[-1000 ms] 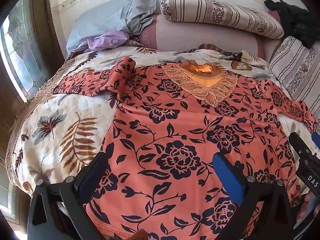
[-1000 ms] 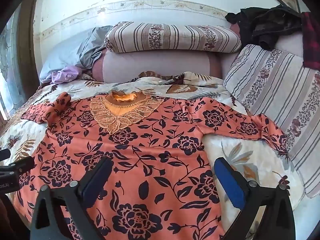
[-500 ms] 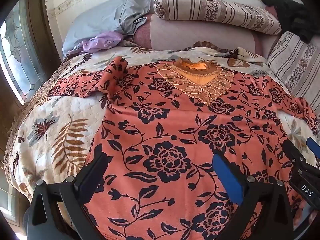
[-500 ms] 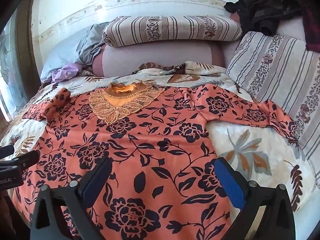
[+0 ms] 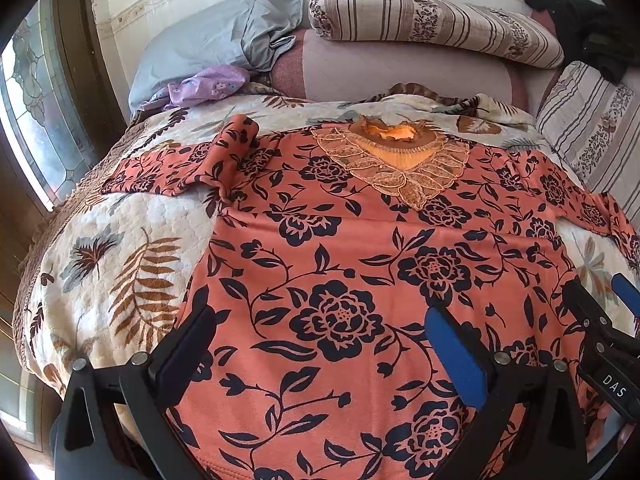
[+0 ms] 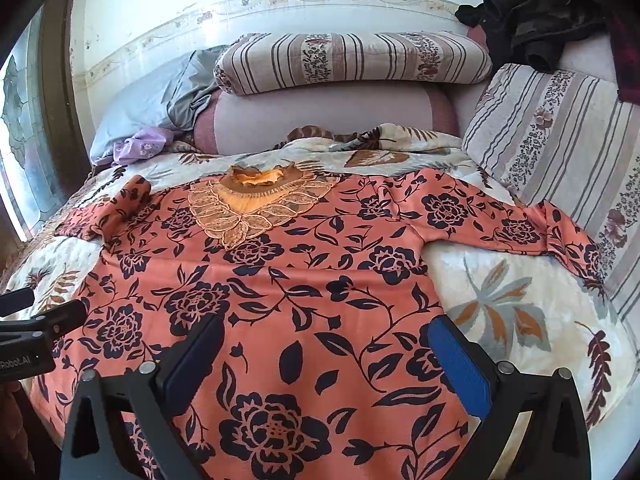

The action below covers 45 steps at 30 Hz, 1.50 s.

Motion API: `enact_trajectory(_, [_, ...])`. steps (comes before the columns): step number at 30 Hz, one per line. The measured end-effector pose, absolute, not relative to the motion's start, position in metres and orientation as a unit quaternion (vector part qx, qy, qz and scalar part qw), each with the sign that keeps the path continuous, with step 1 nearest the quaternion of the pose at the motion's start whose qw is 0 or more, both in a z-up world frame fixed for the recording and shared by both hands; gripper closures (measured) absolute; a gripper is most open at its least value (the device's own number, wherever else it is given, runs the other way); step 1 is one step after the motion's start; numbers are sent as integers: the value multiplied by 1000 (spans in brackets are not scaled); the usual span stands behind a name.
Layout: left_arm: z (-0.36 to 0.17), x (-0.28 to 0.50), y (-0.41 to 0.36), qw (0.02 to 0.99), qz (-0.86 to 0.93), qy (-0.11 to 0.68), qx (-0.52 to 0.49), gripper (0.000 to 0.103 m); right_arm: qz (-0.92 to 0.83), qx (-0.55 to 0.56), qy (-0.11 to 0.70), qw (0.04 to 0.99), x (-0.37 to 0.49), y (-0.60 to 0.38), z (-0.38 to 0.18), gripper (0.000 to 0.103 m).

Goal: Fold small clothes

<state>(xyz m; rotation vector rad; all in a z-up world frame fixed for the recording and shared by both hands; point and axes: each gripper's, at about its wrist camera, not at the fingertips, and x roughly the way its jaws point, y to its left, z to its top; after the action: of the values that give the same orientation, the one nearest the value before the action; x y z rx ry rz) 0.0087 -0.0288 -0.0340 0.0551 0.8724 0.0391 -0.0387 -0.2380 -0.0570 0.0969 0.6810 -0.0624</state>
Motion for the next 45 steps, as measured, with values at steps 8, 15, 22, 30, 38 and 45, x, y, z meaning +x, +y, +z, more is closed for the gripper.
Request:
enact_trajectory(8, [-34,8,-29,906,20,423,27,0,-27,50,330,942,-41,-239,-55,0])
enact_trajectory(15, [-35,7,-29,905,21,424,26,0,-26,50,329,943,-41,-240,-55,0])
enact_trajectory(22, [-35,7,-29,906,21,423,27,0,-25,49,327,943,-41,-239,-54,0])
enact_trajectory(30, [-35,7,-29,906,21,423,26,0,-24,49,325,944,-42,-238,-53,0])
enact_trajectory(38, [-33,6,-32,906,21,421,29,0,-22,51,323,945,-43,-240,-52,0])
enact_trajectory(45, [-32,6,-33,907,21,420,30,0,-22,51,321,946,-43,-241,-51,0])
